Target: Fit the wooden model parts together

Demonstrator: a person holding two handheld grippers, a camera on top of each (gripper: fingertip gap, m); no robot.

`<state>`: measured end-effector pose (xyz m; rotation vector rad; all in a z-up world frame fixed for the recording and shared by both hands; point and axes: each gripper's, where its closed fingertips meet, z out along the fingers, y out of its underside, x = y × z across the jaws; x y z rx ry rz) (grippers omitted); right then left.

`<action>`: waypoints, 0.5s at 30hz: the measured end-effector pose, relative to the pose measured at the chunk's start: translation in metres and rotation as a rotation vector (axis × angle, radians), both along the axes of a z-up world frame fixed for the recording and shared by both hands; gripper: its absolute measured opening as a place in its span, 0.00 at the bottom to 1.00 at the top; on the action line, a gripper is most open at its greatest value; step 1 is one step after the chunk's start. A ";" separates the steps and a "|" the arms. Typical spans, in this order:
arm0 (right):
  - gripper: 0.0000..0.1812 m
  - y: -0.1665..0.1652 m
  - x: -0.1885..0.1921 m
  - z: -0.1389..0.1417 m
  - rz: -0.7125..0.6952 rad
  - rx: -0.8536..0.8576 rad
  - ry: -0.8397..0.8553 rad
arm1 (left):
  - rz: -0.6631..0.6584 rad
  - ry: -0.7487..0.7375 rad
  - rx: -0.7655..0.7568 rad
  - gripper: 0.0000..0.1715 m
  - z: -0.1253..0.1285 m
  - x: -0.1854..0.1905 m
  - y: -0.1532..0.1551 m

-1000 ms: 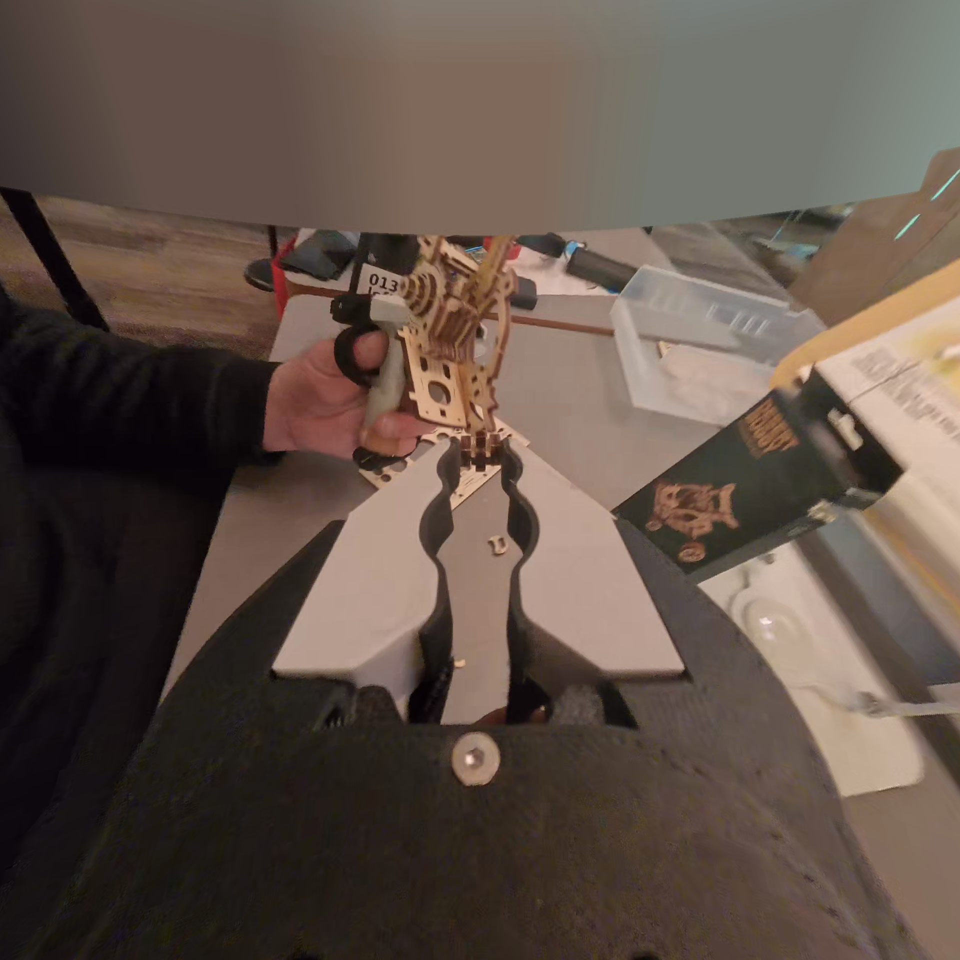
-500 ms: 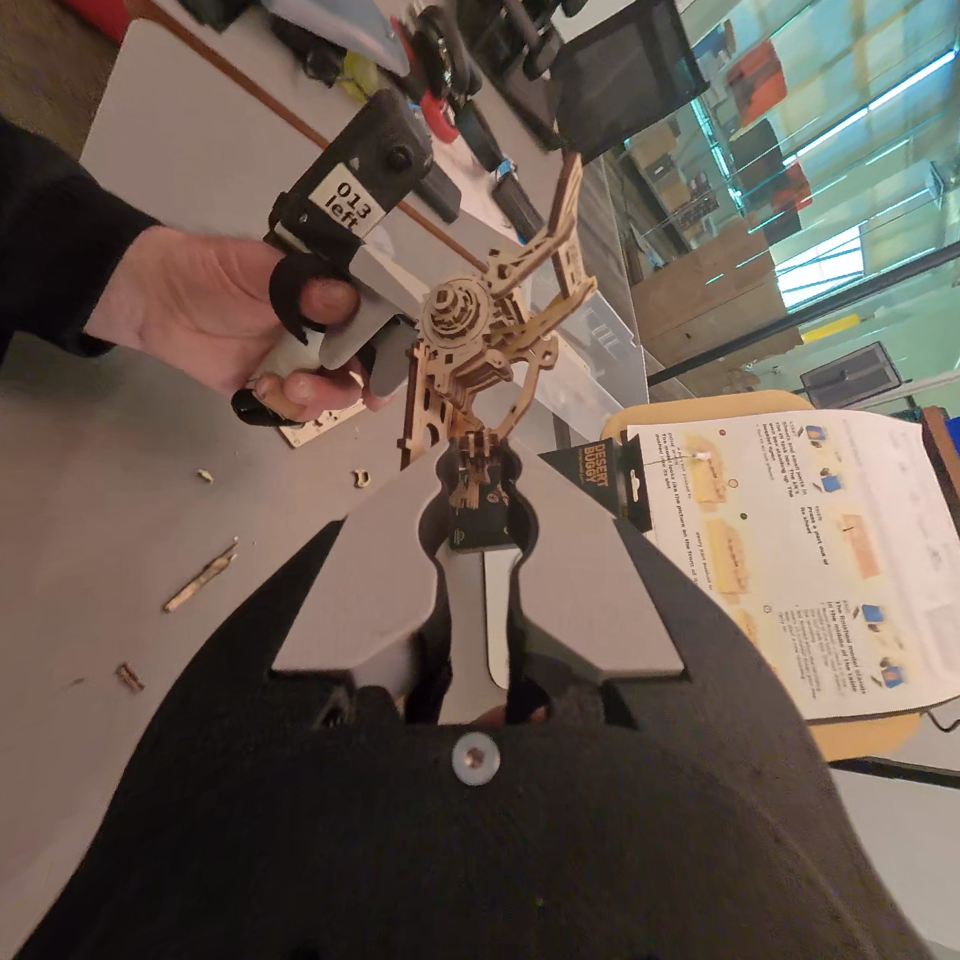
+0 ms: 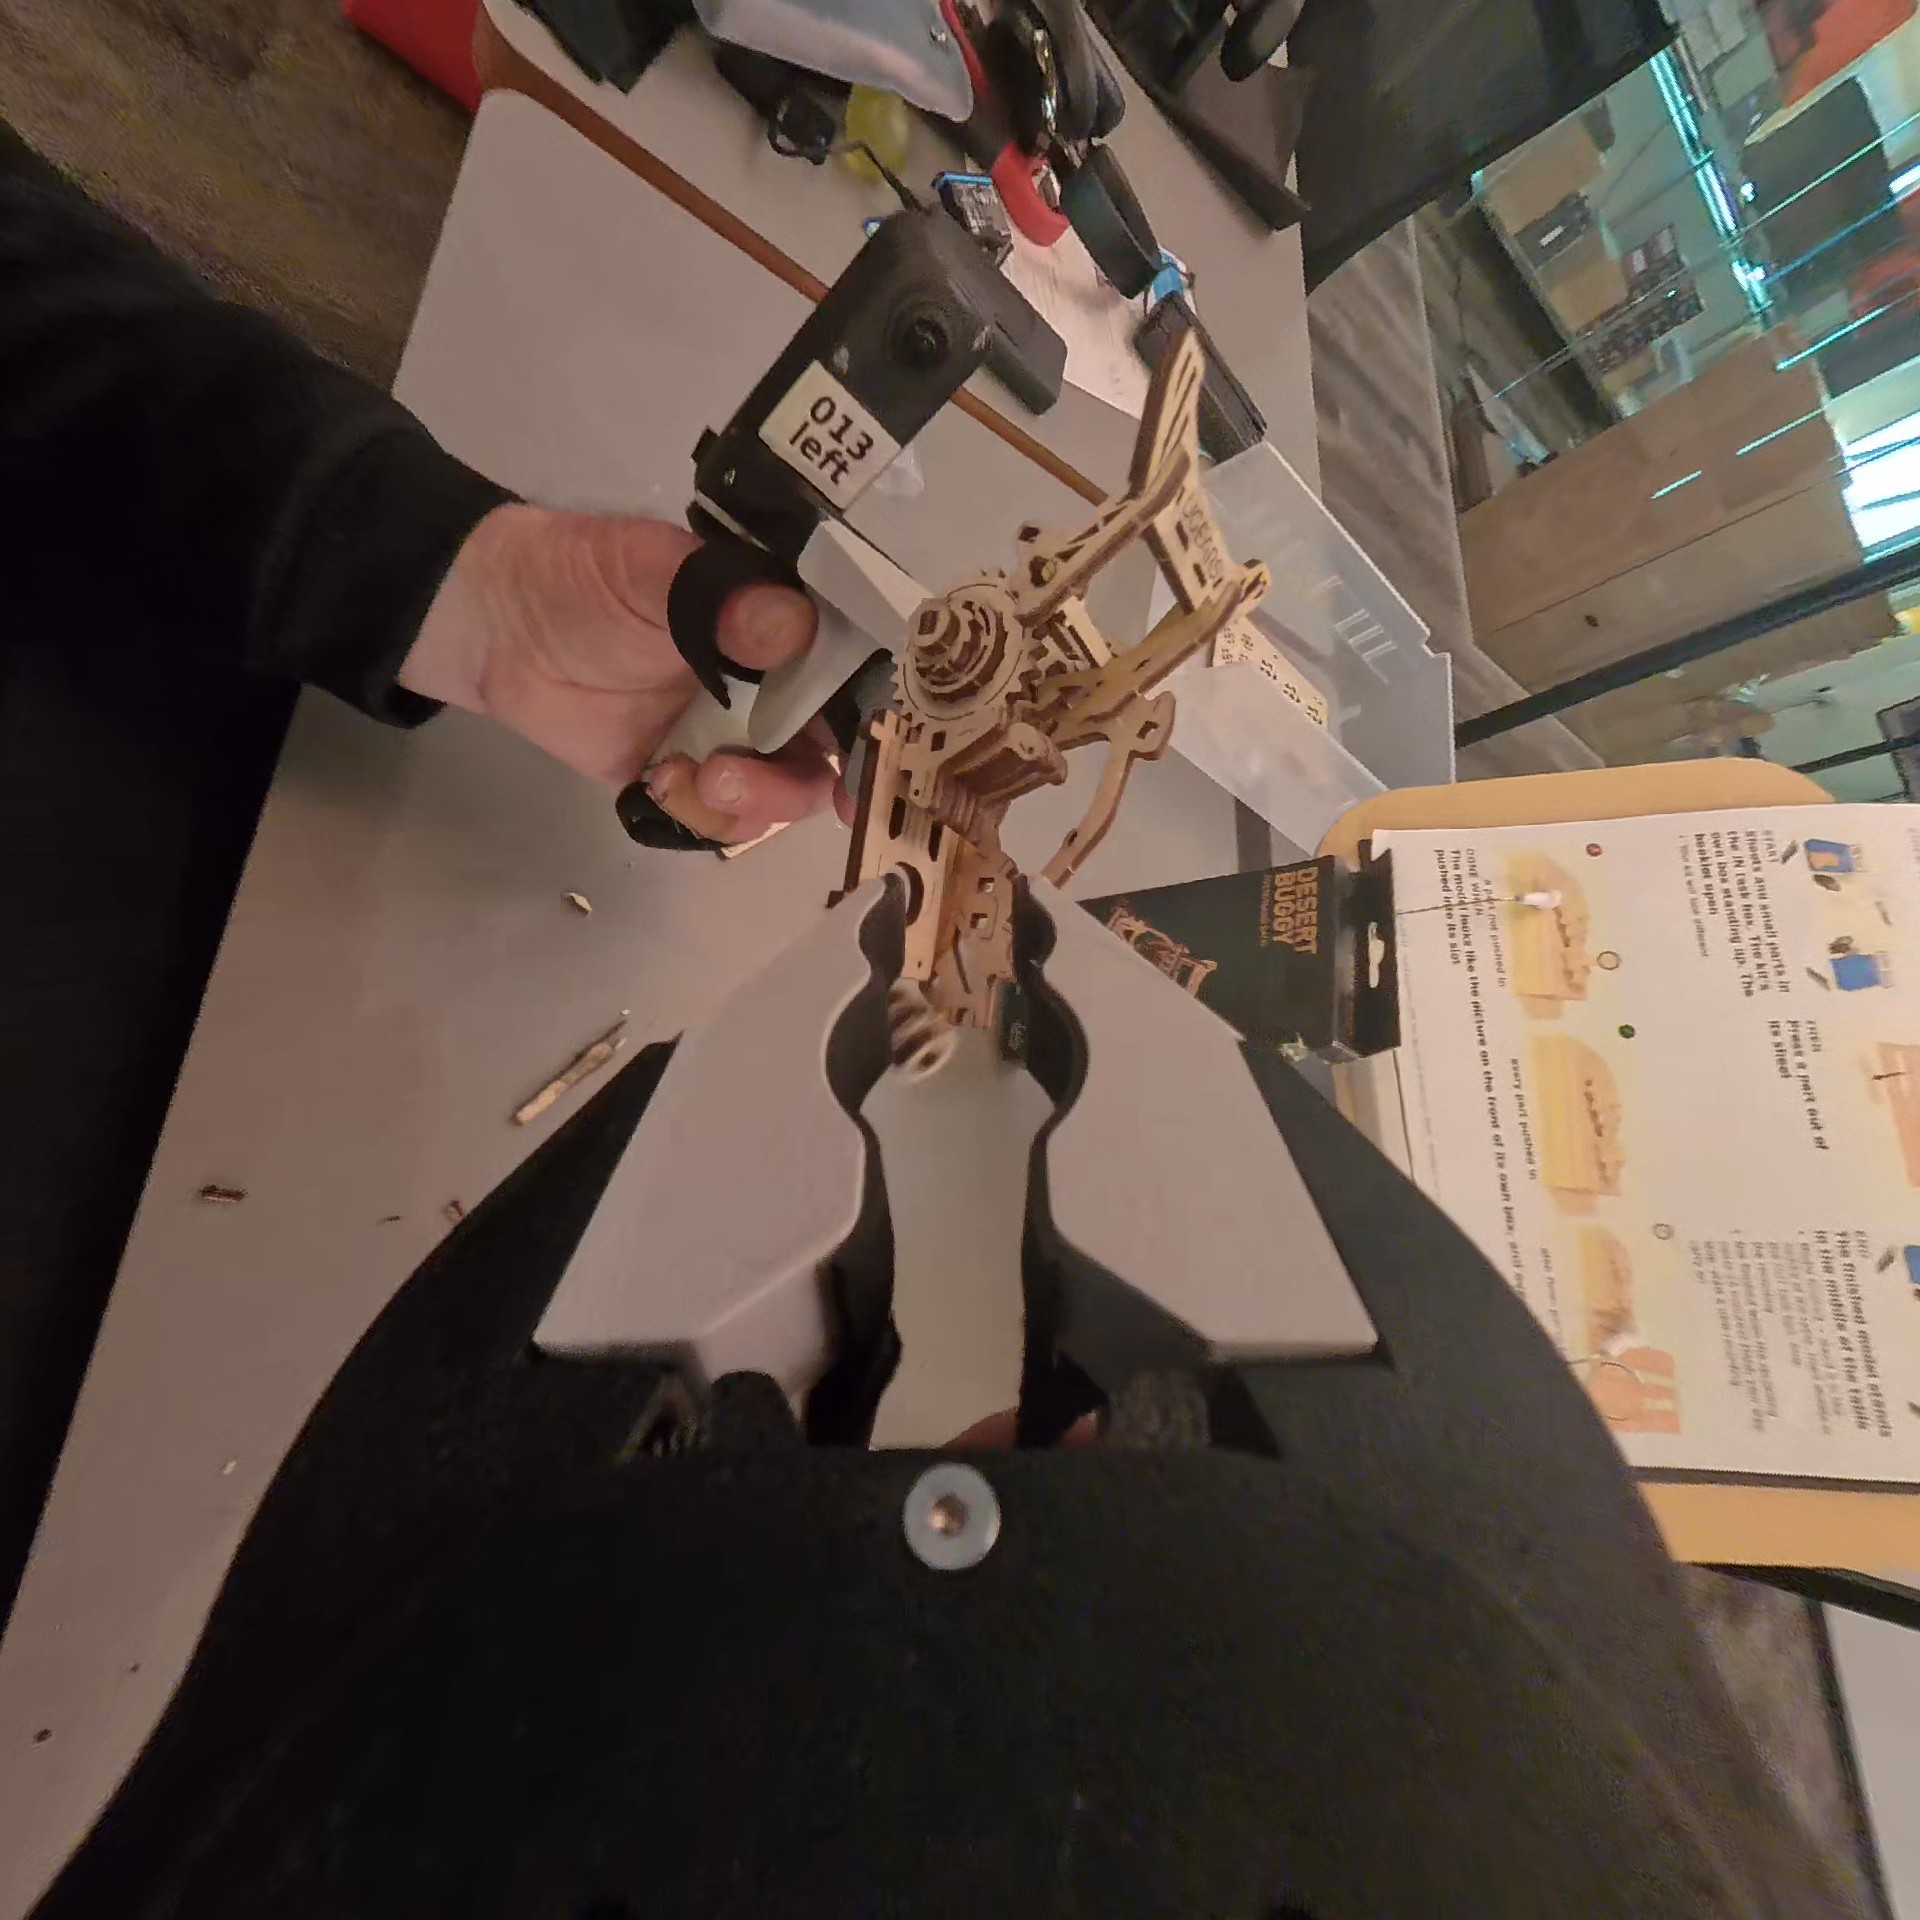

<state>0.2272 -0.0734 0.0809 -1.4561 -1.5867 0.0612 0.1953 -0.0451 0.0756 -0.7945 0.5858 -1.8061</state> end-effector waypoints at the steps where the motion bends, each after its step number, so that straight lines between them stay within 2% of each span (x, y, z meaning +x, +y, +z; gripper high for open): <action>1: 0.09 0.000 0.001 0.001 -0.005 -0.011 0.014 | -0.004 -0.002 0.000 0.10 0.000 0.001 0.000; 5: 0.11 0.000 0.021 0.001 -0.077 -0.105 0.097 | -0.006 0.010 0.010 0.10 -0.004 0.001 0.002; 8: 0.13 -0.007 0.051 -0.015 -0.171 -0.201 0.142 | 0.012 0.028 0.003 0.10 -0.011 -0.003 0.008; 11: 0.13 -0.027 0.078 -0.049 -0.257 -0.308 0.175 | 0.024 0.034 -0.012 0.10 -0.017 -0.007 0.013; 15: 0.15 -0.053 0.116 -0.115 -0.410 -0.436 0.139 | 0.029 0.048 -0.039 0.10 -0.029 -0.006 0.020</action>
